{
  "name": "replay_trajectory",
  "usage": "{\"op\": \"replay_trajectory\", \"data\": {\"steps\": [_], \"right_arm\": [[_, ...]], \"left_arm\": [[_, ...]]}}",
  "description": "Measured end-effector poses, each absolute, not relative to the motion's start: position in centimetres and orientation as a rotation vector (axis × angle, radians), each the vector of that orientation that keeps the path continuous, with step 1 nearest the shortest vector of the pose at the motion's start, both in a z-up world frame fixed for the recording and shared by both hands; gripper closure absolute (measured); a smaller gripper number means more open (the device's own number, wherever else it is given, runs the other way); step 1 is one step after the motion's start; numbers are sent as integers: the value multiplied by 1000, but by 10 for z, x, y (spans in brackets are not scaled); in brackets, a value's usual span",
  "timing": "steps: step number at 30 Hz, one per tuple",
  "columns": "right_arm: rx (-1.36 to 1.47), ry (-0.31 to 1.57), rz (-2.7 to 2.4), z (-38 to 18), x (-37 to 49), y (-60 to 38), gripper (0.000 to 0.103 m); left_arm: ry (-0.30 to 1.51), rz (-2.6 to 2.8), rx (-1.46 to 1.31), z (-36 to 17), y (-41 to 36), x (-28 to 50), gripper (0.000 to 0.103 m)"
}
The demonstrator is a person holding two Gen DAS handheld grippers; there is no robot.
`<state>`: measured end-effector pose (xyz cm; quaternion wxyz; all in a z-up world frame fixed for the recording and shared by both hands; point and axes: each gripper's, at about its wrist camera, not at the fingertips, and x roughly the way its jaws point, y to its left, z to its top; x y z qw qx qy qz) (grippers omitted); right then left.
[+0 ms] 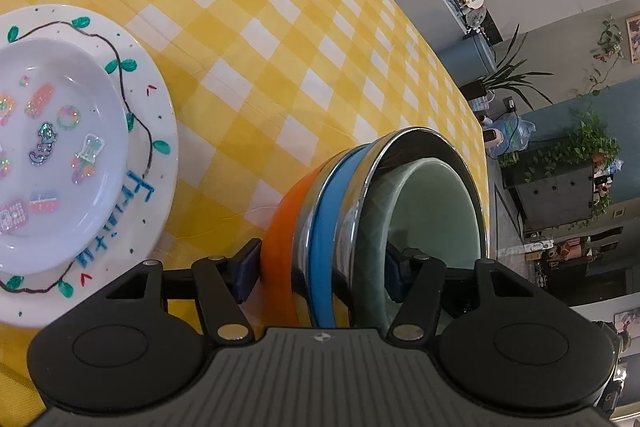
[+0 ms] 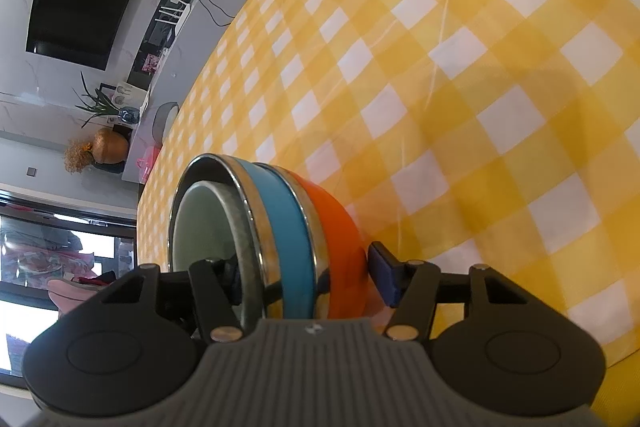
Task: Organize plates and bowls
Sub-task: 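Lift the bowl stack with both grippers and carry it over the plate stack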
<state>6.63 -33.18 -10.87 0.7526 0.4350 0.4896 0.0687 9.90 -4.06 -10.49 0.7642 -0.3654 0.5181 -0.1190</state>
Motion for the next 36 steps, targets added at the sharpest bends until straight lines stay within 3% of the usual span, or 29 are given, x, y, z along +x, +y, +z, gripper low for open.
{"op": "replay_trajectory", "data": {"steps": [10,25,36], "right_arm": [[966,1067,134,-106,62,-334,54],[952,1041,177,-93,55,-323,55],[927,1031,297,-69,51,-269,55]], "left_arm": [[1110,-266,-780,-98,-42,96,36],[1083,-257,-767,-77,-28,79,35],[1016,-190,-772,-48,23,51,35]]}}
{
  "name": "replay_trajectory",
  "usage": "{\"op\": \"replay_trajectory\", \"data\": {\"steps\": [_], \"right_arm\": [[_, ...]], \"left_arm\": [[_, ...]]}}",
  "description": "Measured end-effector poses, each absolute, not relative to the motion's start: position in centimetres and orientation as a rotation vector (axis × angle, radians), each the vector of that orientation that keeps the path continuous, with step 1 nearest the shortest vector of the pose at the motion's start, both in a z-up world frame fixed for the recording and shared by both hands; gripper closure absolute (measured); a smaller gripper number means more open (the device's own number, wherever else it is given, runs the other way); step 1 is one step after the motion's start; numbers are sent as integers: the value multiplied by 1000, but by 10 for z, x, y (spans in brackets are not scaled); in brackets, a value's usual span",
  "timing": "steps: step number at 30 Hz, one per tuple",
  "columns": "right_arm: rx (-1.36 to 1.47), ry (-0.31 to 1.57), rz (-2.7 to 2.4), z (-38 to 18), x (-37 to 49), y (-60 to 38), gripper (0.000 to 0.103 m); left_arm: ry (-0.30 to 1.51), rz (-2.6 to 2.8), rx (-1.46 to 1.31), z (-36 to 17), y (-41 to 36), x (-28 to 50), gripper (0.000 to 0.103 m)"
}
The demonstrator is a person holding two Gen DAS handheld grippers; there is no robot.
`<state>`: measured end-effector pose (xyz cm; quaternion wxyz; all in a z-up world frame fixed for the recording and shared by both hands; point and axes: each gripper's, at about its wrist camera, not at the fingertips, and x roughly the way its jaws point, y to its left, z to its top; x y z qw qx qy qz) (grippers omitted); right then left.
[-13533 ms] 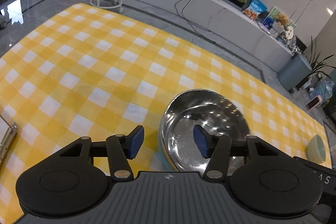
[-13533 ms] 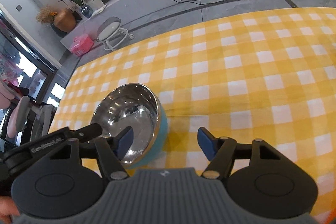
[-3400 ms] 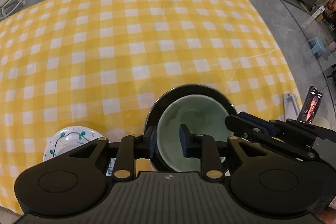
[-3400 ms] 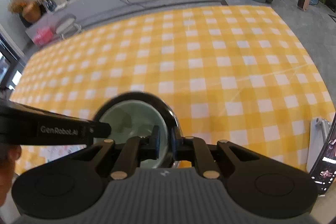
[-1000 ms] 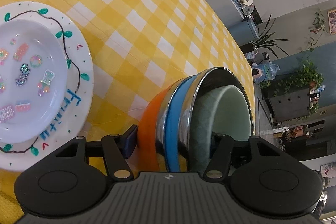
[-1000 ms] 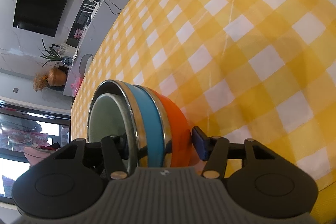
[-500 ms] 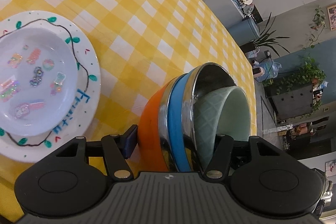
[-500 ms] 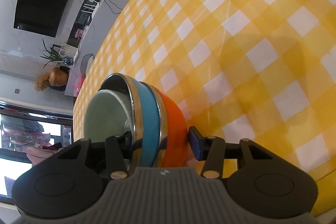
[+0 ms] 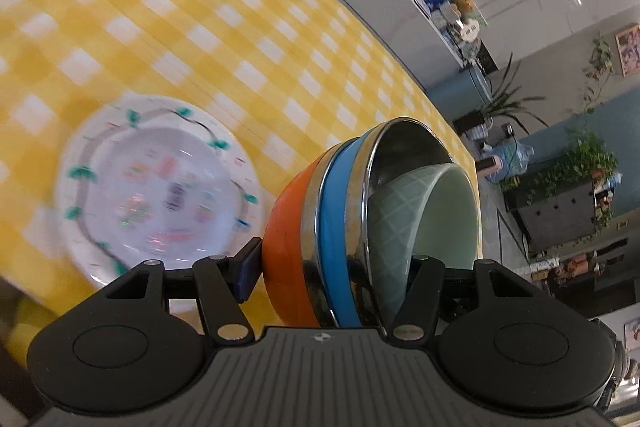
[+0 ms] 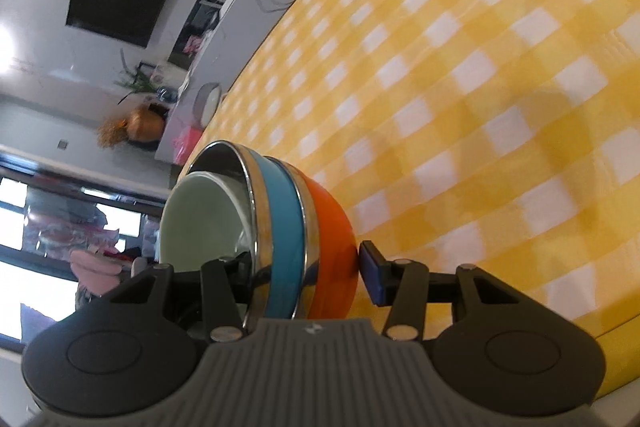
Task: Organize plates and bowls
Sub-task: 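Lift the bowl stack with both grippers and carry it over the plate stack, then lower the bowl stack onto the plates and open both grippers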
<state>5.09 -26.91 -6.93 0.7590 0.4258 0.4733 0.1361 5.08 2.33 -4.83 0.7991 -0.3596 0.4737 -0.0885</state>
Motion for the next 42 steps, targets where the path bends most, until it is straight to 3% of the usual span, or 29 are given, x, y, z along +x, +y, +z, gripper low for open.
{"op": "replay_trajectory", "data": {"steps": [15,34,42], "right_arm": [[845,1071,389,-65,68,-183,55],[791,1101,396,-93,76,-175,54],[815,1097,401,-93,75,-176,44]], "left_arm": [[962,-88,-884,-55,100,41,35],[1001,-91,-922,-90,112,47,37],[1003,-84,-908,-90,110,47,41]]}}
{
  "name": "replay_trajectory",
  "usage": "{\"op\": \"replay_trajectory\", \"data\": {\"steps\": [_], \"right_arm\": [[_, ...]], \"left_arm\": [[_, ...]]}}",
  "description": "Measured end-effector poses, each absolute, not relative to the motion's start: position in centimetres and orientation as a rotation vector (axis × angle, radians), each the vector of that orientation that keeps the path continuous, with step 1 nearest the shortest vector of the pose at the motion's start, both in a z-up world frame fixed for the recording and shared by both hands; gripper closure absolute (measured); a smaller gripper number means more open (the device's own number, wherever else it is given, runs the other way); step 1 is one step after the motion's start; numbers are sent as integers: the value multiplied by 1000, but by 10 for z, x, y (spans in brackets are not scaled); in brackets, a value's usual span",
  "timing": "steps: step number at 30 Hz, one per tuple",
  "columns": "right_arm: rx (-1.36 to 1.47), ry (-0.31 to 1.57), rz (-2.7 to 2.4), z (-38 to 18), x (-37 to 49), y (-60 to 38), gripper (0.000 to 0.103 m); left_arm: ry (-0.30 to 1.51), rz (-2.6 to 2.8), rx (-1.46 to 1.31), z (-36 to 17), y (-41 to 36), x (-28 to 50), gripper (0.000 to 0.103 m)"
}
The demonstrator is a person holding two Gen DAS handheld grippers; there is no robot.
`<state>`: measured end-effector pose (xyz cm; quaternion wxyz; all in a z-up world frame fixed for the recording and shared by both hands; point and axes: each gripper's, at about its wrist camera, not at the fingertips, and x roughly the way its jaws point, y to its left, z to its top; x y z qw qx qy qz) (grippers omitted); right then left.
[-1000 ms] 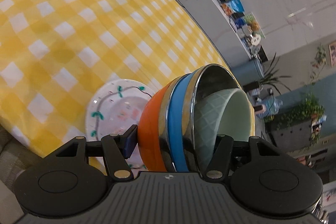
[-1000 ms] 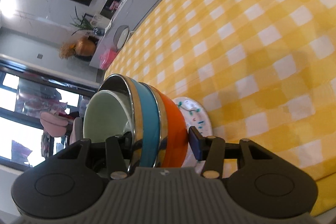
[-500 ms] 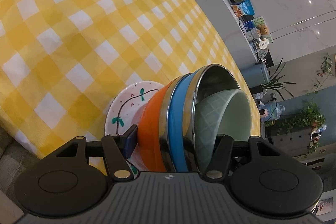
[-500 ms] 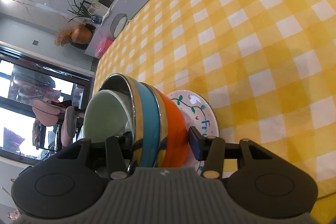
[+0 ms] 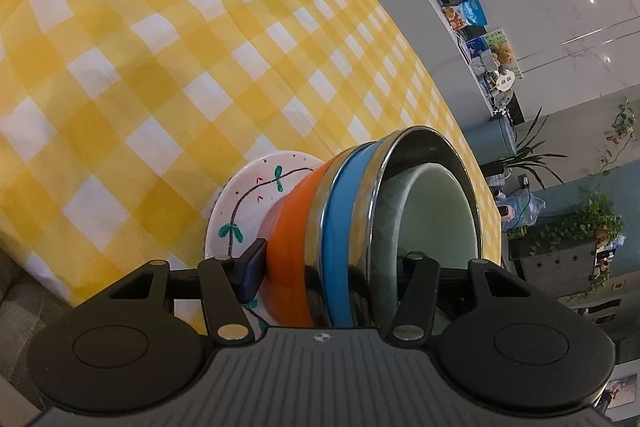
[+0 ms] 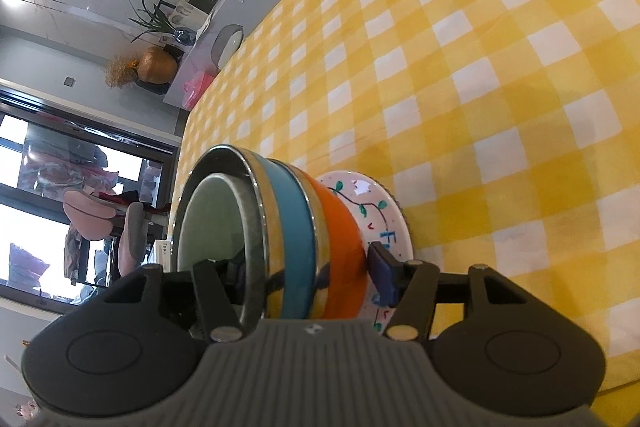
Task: Organize plates and bowls
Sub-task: 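Lower the bowl stack onto the plates and open both grippers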
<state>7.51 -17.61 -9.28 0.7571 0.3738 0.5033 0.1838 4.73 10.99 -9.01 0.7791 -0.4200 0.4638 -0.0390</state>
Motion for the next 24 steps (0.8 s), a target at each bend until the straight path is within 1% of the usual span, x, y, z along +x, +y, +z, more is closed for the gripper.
{"op": "replay_trajectory", "data": {"steps": [2,6,7,14,16,20,24], "right_arm": [[815,1093,400,-92,74,-176,43],[809,1063,409,-85,72,-177,31],[796,1056,405,-82,72,-177,29],[769,1028,398,-75,71,-178,26],[770,1025,396,-74,70,-179,25],[772,1015,390,-69,65,-181,25],[769,1000,388,-62,58,-184,23]], "left_arm": [[1003,-85,-906,-90,109,47,41],[998,-77,-895,-90,106,46,40],[997,-74,-893,-90,105,46,39],[984,-61,-891,-85,104,45,31],[982,-56,-897,-83,104,45,25],[984,-34,-881,-77,102,44,21],[901,5,-775,-56,96,38,17]]}}
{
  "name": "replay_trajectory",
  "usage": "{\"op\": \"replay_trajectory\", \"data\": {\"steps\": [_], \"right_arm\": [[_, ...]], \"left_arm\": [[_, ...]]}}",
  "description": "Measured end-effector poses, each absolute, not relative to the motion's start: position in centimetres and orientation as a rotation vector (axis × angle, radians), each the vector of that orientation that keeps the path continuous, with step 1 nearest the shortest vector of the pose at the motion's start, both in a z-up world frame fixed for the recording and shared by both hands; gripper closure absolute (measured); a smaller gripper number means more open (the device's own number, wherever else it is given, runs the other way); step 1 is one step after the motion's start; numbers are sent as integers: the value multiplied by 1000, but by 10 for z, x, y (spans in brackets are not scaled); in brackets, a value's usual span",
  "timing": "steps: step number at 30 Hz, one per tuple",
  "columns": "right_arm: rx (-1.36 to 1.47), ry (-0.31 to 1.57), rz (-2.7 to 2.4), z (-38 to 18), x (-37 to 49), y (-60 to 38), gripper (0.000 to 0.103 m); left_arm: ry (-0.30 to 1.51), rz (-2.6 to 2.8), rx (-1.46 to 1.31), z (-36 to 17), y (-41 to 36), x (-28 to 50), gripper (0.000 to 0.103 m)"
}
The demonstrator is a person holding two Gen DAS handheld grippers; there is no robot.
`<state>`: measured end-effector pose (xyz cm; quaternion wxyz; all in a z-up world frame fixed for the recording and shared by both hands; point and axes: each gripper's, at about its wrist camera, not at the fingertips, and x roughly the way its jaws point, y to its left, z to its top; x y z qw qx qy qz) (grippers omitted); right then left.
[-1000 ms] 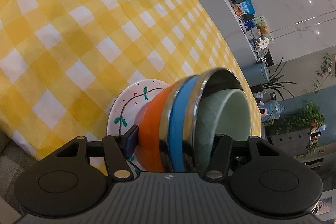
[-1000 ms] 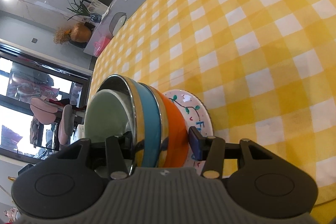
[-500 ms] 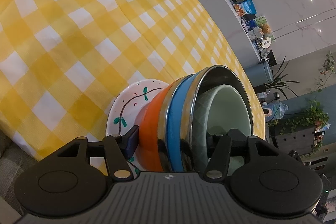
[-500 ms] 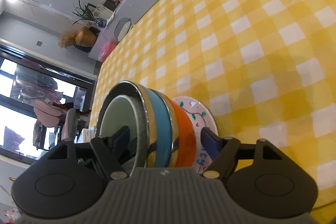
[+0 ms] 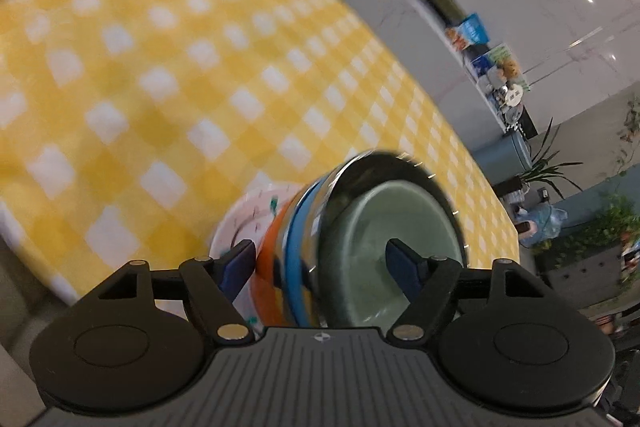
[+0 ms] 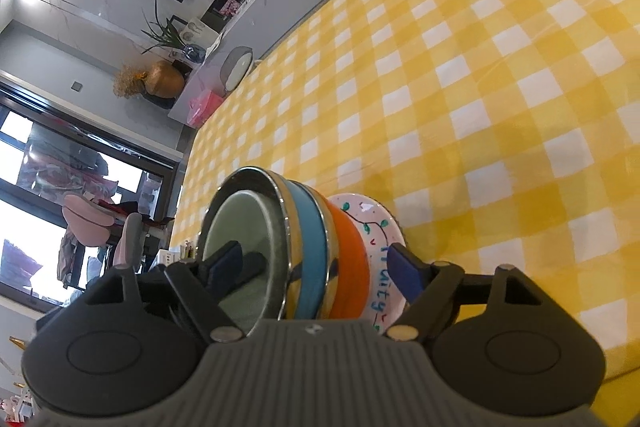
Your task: Organize plates and bowls
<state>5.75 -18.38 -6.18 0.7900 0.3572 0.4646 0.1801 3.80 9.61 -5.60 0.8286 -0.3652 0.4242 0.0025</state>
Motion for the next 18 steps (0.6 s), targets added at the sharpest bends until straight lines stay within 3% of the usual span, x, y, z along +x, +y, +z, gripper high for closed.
{"op": "replay_trajectory", "data": {"steps": [9,18], "right_arm": [[702,936,376,-38,31,-190,23],[410,717,327,11,-18,-179,23]], "left_arm": [[801,-17,-529,-5,71,14,17],[610,-28,-160,46,41,-35,17]]}}
